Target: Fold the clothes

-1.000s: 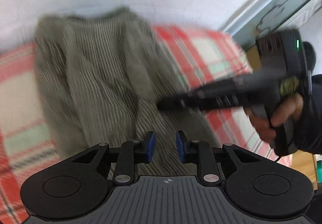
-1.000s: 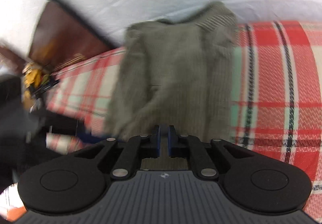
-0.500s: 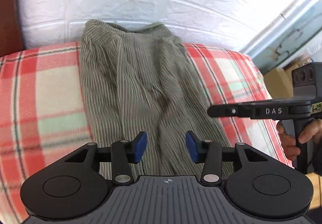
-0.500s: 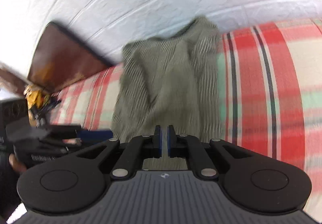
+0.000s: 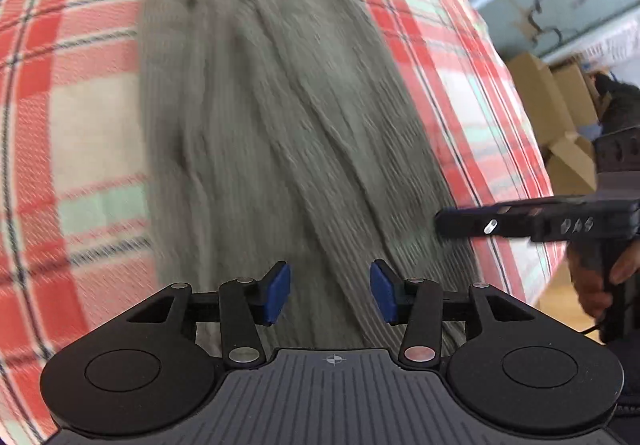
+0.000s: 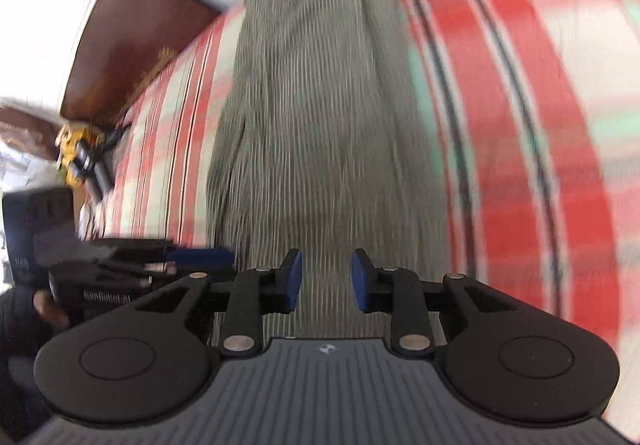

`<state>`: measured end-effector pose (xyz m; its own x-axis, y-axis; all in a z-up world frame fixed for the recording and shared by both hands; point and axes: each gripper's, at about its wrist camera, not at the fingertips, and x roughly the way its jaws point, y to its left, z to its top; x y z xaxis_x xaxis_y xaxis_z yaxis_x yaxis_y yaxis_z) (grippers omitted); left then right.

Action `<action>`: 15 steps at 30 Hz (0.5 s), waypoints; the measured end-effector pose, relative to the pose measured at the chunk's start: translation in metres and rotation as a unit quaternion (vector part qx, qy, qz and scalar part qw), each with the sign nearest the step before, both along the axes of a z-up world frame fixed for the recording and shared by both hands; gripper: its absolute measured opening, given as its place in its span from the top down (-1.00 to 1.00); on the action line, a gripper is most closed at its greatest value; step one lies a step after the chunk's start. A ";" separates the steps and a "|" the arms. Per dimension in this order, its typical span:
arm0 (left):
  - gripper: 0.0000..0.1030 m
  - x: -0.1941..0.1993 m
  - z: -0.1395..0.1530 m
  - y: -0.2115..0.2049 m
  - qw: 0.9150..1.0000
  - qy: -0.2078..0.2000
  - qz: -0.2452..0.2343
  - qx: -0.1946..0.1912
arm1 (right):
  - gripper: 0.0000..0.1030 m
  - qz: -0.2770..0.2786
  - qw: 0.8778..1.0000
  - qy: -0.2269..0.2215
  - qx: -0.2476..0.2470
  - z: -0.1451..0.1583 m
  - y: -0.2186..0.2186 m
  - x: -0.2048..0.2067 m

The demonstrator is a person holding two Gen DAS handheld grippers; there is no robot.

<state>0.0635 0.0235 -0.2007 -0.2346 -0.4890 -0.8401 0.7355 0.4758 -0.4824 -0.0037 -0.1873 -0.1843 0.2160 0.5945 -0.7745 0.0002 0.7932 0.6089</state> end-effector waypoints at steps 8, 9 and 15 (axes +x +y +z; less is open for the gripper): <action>-0.17 -0.044 -0.021 -0.018 0.995 -0.087 -0.044 0.025 | 0.52 0.005 1.000 -0.010 -0.026 -0.019 0.018 -0.019; -0.17 -0.043 -0.018 -0.015 0.996 -0.084 -0.026 0.025 | 0.51 0.005 1.000 -0.013 -0.021 -0.017 0.016 -0.019; -0.32 -0.049 0.018 0.045 0.988 -0.104 0.113 0.004 | 0.18 -0.022 0.998 -0.063 0.002 0.008 -0.015 -0.049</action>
<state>0.0148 0.0681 -0.1831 0.0578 -0.5018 -0.8630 0.6925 0.6428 -0.3274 -0.0532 -0.2027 -0.1764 0.3380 0.5853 -0.7370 -0.0414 0.7916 0.6097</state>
